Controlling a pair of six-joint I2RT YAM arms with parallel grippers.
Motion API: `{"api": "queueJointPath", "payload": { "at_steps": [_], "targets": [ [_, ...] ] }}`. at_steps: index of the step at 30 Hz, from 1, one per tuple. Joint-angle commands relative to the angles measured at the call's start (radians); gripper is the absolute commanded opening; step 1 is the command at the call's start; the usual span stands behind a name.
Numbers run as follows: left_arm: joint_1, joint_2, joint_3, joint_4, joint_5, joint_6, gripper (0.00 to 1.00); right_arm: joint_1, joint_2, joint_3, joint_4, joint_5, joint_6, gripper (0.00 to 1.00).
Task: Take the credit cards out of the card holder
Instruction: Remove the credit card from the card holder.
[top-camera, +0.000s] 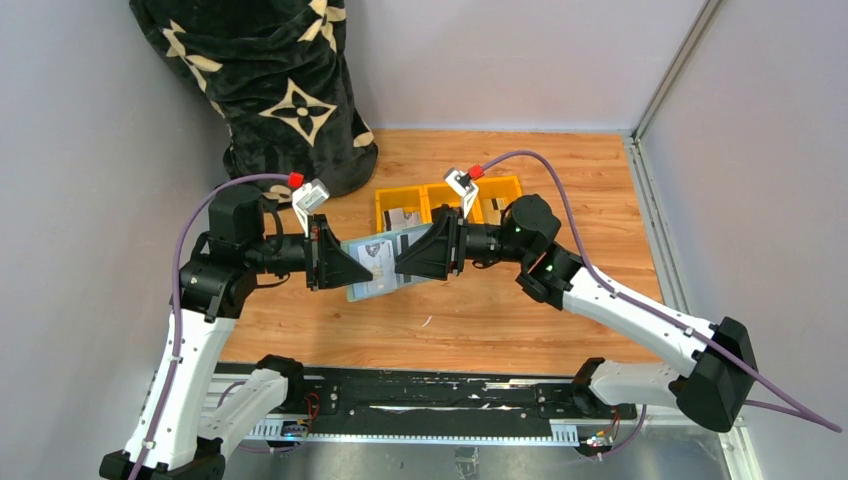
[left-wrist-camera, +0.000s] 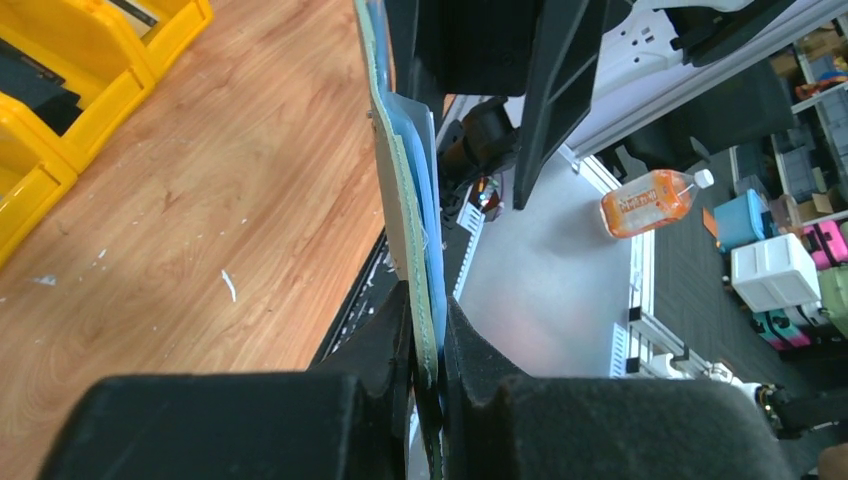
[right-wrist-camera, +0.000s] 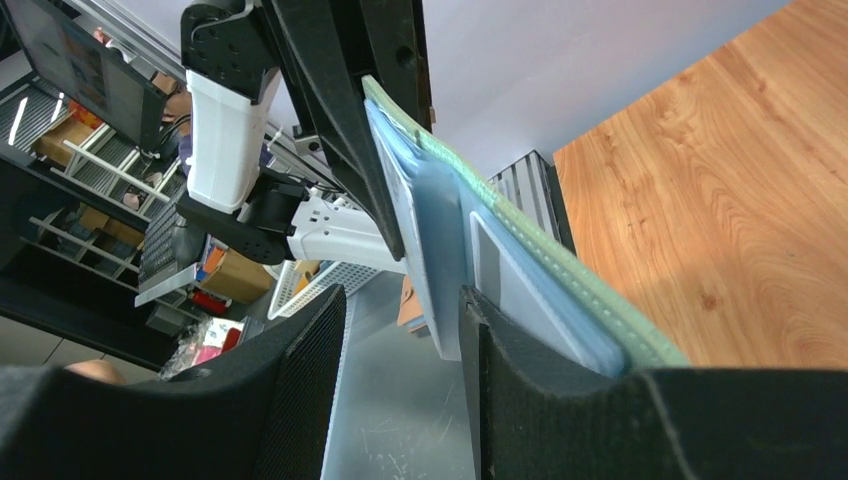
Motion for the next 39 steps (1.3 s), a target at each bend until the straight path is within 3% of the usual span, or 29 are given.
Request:
{"api": "queueJointPath", "payload": {
  "at_steps": [1, 5, 11, 20, 24, 28, 33, 39],
  "targets": [
    [0.0, -0.016, 0.022, 0.075, 0.055, -0.054, 0.0, 0.024, 0.011, -0.015, 0.027, -0.03, 0.003, 0.49],
    [0.0, -0.016, 0.014, 0.093, 0.055, -0.074, 0.0, 0.04, 0.024, -0.013, 0.043, -0.036, 0.007, 0.48],
    [0.0, -0.019, 0.0, 0.093, 0.031, -0.073, 0.01, 0.044, 0.046, -0.028, 0.176, -0.063, 0.084, 0.28],
    [0.0, -0.019, -0.011, 0.079, 0.06, -0.068, 0.25, 0.044, 0.07, -0.006, 0.213, -0.065, 0.114, 0.0],
    [0.0, -0.022, -0.021, 0.096, 0.155, -0.1, 0.26, 0.043, 0.076, -0.019, 0.234, -0.072, 0.123, 0.0],
    [0.0, -0.036, -0.051, 0.171, 0.237, -0.176, 0.2, 0.042, 0.065, -0.053, 0.276, -0.073, 0.133, 0.0],
    [0.0, -0.069, -0.074, 0.278, 0.241, -0.257, 0.1, 0.031, 0.045, -0.095, 0.321, -0.084, 0.158, 0.0],
    [0.0, -0.075, -0.069, 0.297, 0.239, -0.285, 0.08, 0.021, 0.001, -0.133, 0.33, -0.078, 0.157, 0.0]
  ]
}}
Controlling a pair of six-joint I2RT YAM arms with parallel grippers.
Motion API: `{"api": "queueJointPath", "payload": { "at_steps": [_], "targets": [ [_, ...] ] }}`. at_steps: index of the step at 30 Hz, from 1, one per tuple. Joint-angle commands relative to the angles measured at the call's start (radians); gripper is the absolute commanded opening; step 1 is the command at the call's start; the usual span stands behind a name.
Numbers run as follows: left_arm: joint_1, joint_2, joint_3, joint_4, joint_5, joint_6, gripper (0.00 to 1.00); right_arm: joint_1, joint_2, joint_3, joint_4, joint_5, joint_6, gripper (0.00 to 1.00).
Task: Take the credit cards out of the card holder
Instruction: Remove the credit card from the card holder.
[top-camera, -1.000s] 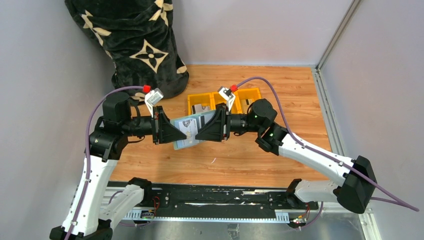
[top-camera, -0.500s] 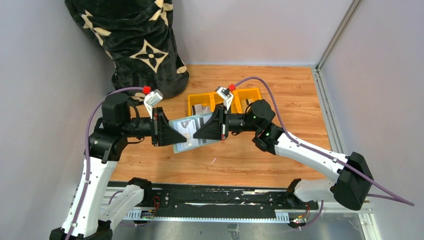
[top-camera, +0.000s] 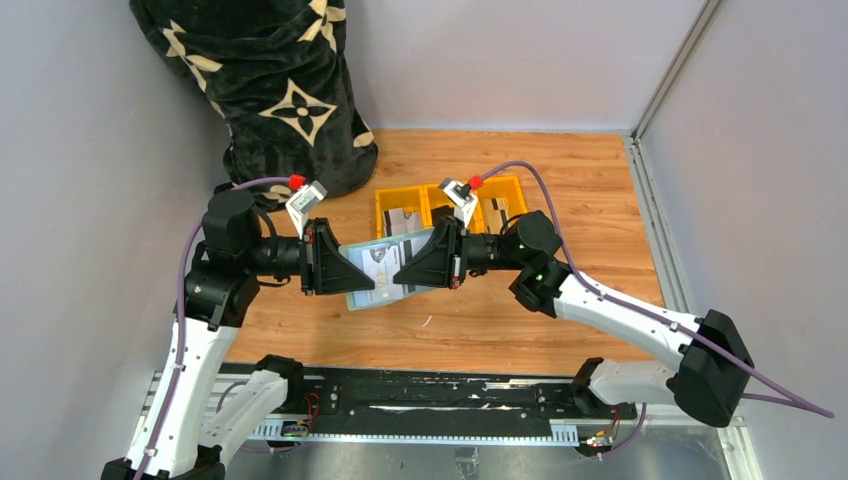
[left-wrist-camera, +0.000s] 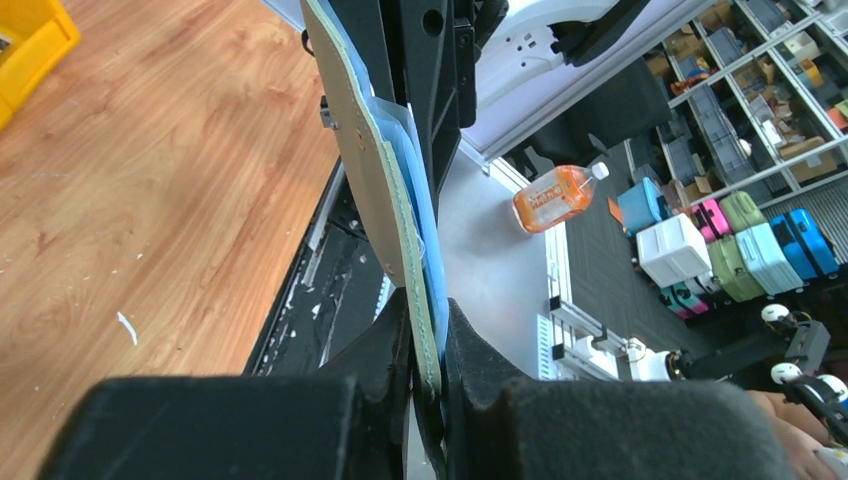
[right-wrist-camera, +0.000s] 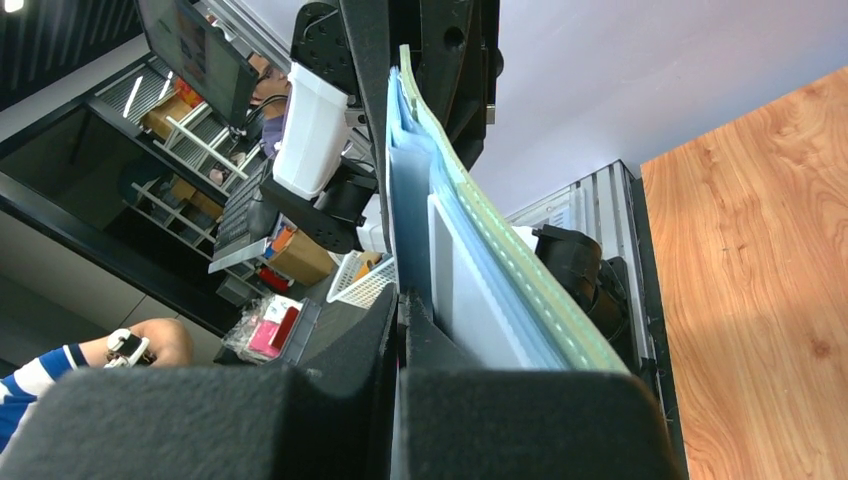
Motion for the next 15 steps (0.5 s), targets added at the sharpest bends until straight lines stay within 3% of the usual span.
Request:
{"api": "queueJointPath", "payload": {
  "at_steps": [1, 8, 12, 15],
  "targets": [
    [0.0, -0.023, 0.012, 0.066, 0.062, -0.049, 0.08, -0.009, -0.039, -0.038, 0.021, -0.003, 0.002, 0.0],
    [0.0, -0.025, 0.014, 0.066, 0.039, -0.045, 0.02, -0.009, -0.036, -0.03, 0.043, -0.002, 0.019, 0.02],
    [0.0, -0.027, 0.011, 0.066, 0.022, -0.043, 0.0, -0.006, -0.007, -0.019, 0.124, 0.002, 0.073, 0.32],
    [0.0, -0.03, 0.011, 0.063, 0.008, -0.038, 0.0, -0.004, 0.034, 0.001, 0.189, -0.003, 0.114, 0.41]
  ]
}}
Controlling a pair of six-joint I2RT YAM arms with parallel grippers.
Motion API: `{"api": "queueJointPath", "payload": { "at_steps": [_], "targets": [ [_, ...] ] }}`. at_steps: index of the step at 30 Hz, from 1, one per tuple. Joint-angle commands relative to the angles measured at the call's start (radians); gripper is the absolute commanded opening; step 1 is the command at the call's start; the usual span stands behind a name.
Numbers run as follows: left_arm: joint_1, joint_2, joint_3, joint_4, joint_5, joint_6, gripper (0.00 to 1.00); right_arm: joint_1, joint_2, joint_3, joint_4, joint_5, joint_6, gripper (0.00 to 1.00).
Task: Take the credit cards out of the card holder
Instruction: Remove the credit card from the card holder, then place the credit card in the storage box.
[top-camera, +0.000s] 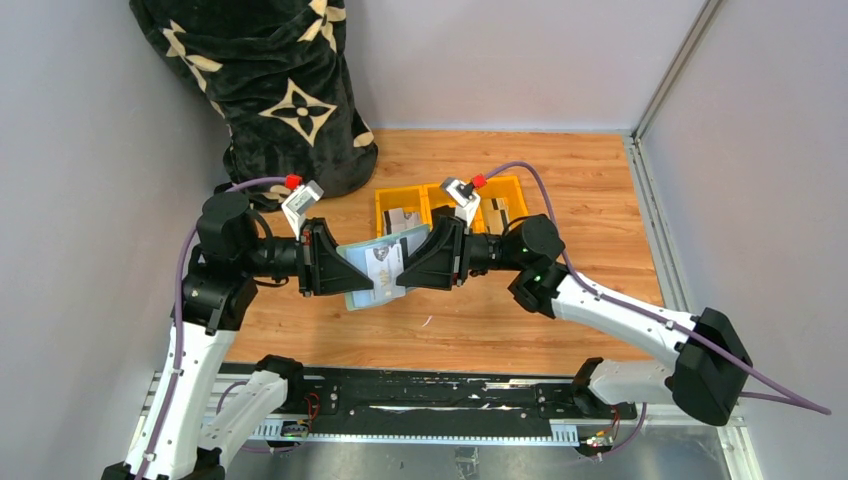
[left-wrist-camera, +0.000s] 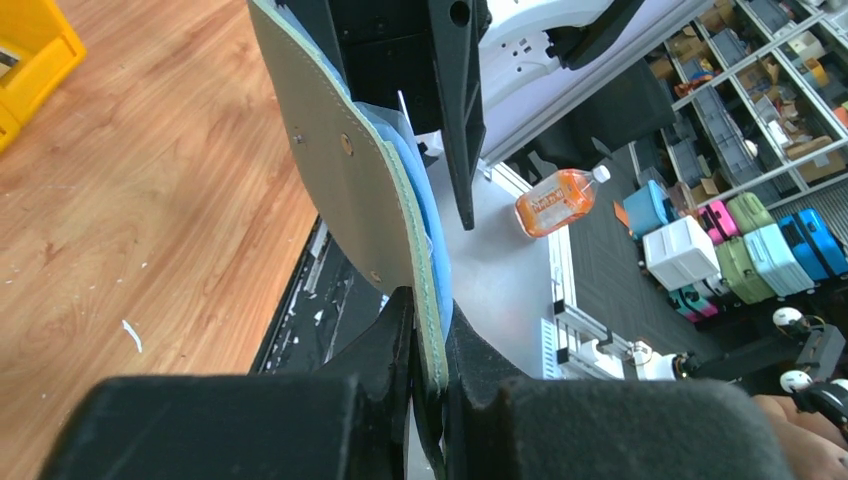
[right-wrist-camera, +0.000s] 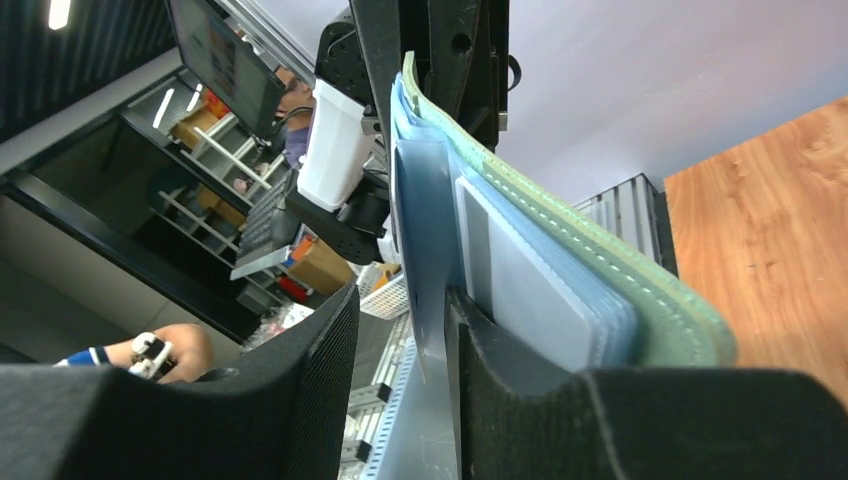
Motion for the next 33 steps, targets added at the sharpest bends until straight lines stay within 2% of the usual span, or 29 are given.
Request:
{"api": "queueJointPath", "payload": {
  "at_steps": [1, 3, 6, 9, 15, 23, 29, 33],
  "targets": [
    [-0.001, -0.015, 0.01, 0.024, -0.004, -0.006, 0.0, -0.002, 0.056, 0.034, 0.131, -0.009, 0.069, 0.41],
    [-0.001, -0.013, 0.013, 0.015, -0.006, 0.005, 0.0, -0.002, 0.074, 0.05, 0.161, -0.016, 0.089, 0.36],
    [-0.001, -0.011, 0.023, -0.01, -0.01, 0.035, 0.0, -0.011, 0.077, 0.051, 0.19, -0.028, 0.113, 0.12],
    [-0.001, -0.001, 0.043, -0.075, -0.02, 0.098, 0.0, -0.035, 0.034, 0.02, 0.178, -0.027, 0.11, 0.0],
    [-0.001, 0.011, 0.066, -0.105, -0.024, 0.13, 0.0, -0.165, -0.105, -0.064, 0.064, -0.047, 0.078, 0.0],
    [-0.001, 0.003, 0.073, -0.097, -0.001, 0.127, 0.0, -0.376, -0.302, -0.056, -0.368, -0.05, -0.122, 0.0],
    [-0.001, -0.006, 0.08, -0.05, 0.018, 0.084, 0.0, -0.523, -0.287, -0.057, -0.49, -0.054, -0.15, 0.0],
    [-0.001, -0.01, 0.091, -0.048, 0.02, 0.086, 0.0, -0.545, -0.225, -0.032, -0.645, 0.021, -0.275, 0.0]
  ]
}}
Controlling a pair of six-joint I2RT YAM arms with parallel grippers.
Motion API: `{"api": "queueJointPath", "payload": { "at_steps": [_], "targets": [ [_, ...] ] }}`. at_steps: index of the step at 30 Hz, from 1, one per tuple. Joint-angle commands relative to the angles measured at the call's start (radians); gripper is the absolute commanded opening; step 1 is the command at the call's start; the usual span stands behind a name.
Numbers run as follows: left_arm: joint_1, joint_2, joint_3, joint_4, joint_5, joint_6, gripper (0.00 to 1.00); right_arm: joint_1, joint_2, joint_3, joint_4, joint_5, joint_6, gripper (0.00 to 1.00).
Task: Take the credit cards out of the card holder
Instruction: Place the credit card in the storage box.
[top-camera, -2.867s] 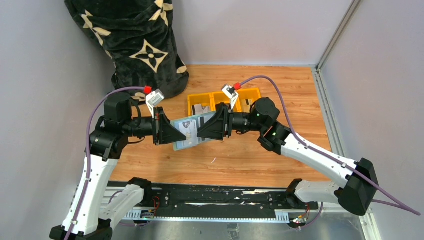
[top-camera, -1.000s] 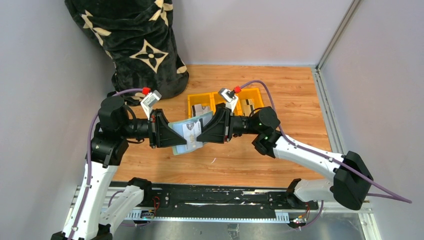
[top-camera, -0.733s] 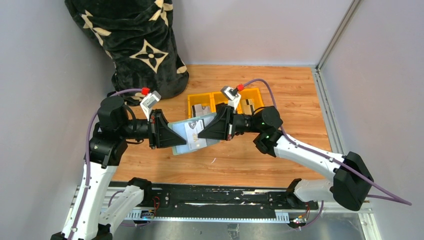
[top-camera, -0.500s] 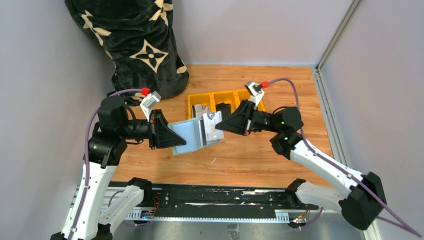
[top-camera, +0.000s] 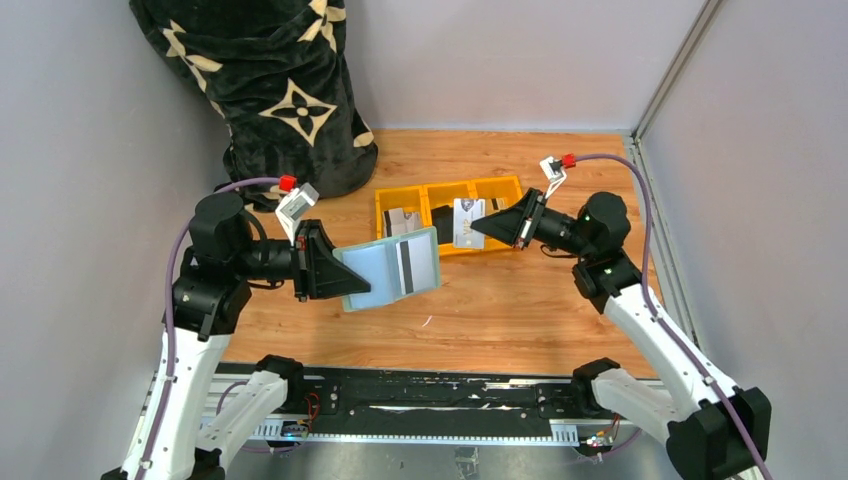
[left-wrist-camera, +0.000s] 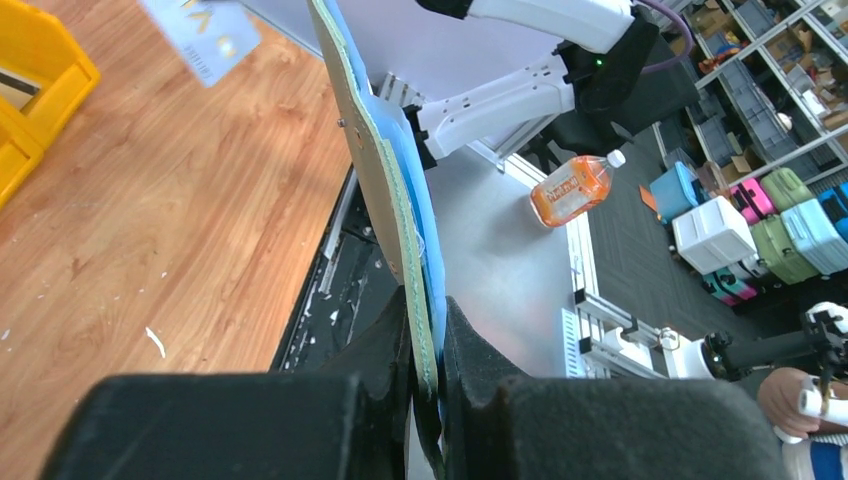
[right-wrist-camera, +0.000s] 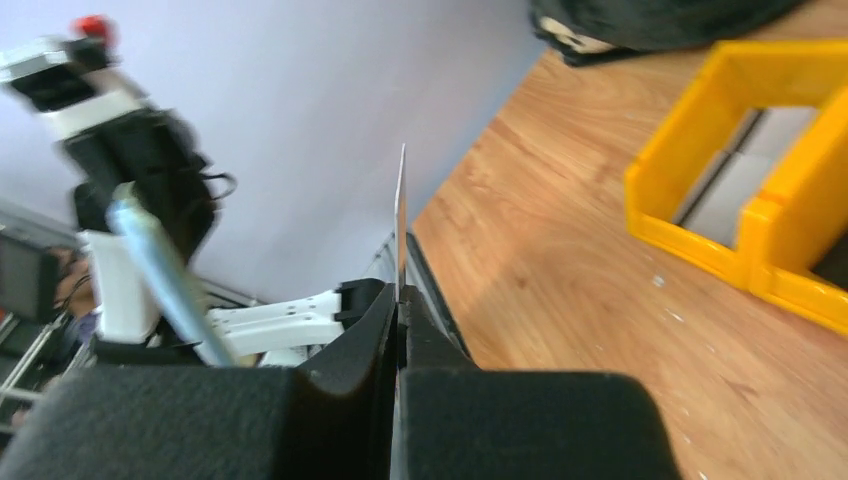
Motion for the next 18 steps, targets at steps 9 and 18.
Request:
{"api": "queueJointPath", "payload": {
  "at_steps": [9, 18],
  "targets": [
    [0.0, -0.025, 0.055, 0.05, 0.034, -0.031, 0.0, 0.085, 0.34, 0.174, -0.269, 0.254, -0.295, 0.0],
    [0.0, -0.062, 0.056, 0.133, 0.05, -0.098, 0.0, 0.224, 0.778, 0.48, -0.327, 0.371, -0.305, 0.0]
  ]
}}
